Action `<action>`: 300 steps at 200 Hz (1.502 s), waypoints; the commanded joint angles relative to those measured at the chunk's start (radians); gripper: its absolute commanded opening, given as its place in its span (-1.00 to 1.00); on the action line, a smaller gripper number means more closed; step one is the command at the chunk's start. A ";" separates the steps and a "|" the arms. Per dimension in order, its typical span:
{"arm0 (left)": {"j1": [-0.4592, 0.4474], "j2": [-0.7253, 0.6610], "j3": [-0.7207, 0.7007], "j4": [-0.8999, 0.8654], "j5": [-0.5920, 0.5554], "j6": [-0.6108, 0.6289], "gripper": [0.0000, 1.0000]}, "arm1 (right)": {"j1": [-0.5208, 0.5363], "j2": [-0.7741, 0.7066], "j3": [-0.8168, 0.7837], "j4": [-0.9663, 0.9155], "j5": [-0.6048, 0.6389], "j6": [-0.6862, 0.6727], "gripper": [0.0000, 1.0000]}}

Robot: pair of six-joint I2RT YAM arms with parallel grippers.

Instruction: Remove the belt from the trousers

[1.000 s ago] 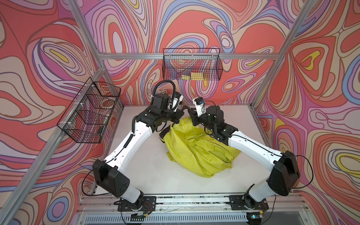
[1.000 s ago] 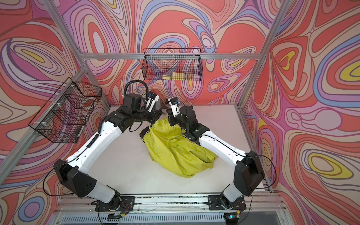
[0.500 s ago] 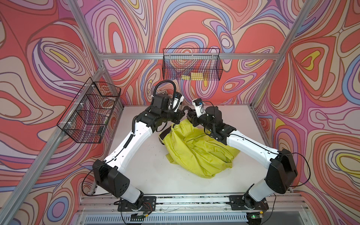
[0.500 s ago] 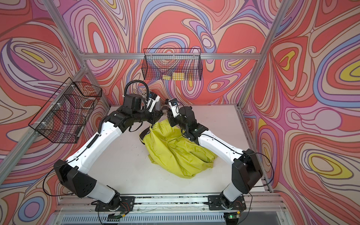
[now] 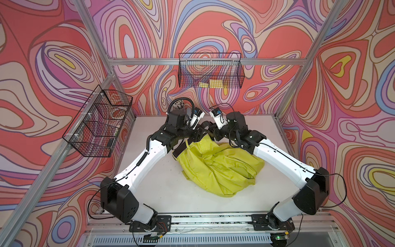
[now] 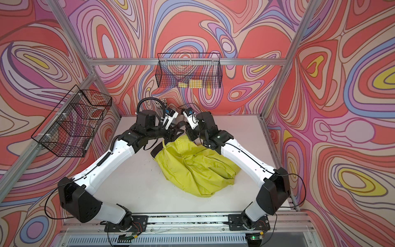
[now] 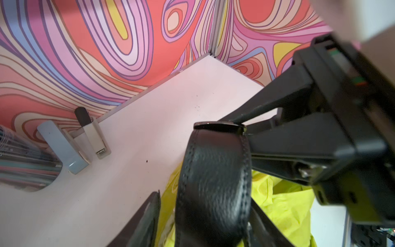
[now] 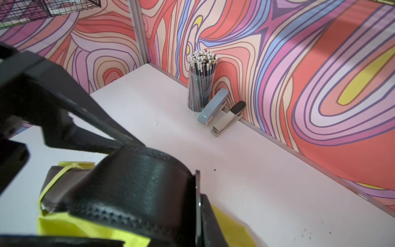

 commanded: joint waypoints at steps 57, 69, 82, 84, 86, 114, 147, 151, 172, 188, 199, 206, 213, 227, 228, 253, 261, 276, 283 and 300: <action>-0.004 -0.021 -0.033 0.197 -0.059 0.047 -0.55 | 0.004 0.055 0.072 -0.215 -0.052 0.028 -1.00; -0.004 -0.032 -0.026 0.189 -0.064 0.036 -0.89 | 0.004 0.042 0.055 -0.188 -0.055 0.042 -0.92; -0.004 -0.043 -0.013 0.169 -0.071 0.022 -1.00 | 0.004 0.013 0.022 -0.142 -0.067 0.062 -0.47; -0.004 -0.045 -0.010 0.165 -0.072 0.021 -1.00 | 0.004 0.008 0.016 -0.134 -0.069 0.067 -0.42; -0.004 -0.045 -0.007 0.161 -0.074 0.017 -1.00 | 0.004 0.002 0.010 -0.127 -0.071 0.070 -0.36; -0.004 -0.050 0.043 0.088 -0.096 -0.027 -1.00 | 0.004 -0.091 -0.087 -0.004 -0.081 0.143 -0.16; -0.004 -0.047 0.073 0.040 -0.096 -0.079 -1.00 | 0.004 -0.176 -0.168 0.128 -0.072 0.225 -0.15; -0.004 -0.045 0.078 0.034 -0.097 -0.084 -1.00 | 0.004 -0.181 -0.169 0.135 -0.071 0.228 -0.15; -0.004 -0.037 0.109 -0.020 -0.110 -0.118 -1.00 | 0.007 -0.191 -0.172 0.169 -0.049 0.237 -0.16; -0.005 -0.032 0.126 -0.043 -0.120 -0.147 -1.00 | 0.013 -0.187 -0.176 0.203 -0.026 0.237 -0.20; -0.005 -0.030 0.132 -0.052 -0.125 -0.164 -1.00 | 0.022 -0.177 -0.170 0.221 -0.010 0.234 -0.21; -0.005 -0.030 0.134 -0.055 -0.128 -0.172 -1.00 | 0.029 -0.168 -0.163 0.229 -0.001 0.227 -0.21; -0.004 -0.030 0.136 -0.059 -0.128 -0.178 -1.00 | 0.037 -0.155 -0.152 0.231 0.011 0.218 -0.21; -0.004 -0.026 0.142 -0.066 -0.130 -0.186 -1.00 | 0.051 -0.125 -0.122 0.228 0.029 0.201 -0.20; -0.004 -0.026 0.143 -0.066 -0.130 -0.186 -1.00 | 0.052 -0.122 -0.120 0.226 0.030 0.200 -0.20; -0.004 -0.020 0.156 -0.080 -0.126 -0.192 -1.00 | 0.065 -0.072 -0.073 0.223 0.043 0.186 -0.19; -0.004 -0.020 0.160 -0.083 -0.124 -0.192 -1.00 | 0.066 -0.061 -0.066 0.223 0.051 0.185 -0.19; -0.005 -0.020 0.163 -0.086 -0.122 -0.192 -1.00 | 0.067 -0.044 -0.052 0.220 0.064 0.185 -0.22; -0.004 -0.020 0.163 -0.085 -0.121 -0.190 -1.00 | 0.066 -0.037 -0.045 0.216 0.067 0.185 -0.24; -0.005 -0.021 0.165 -0.088 -0.120 -0.188 -1.00 | 0.067 -0.028 -0.037 0.210 0.072 0.182 -0.35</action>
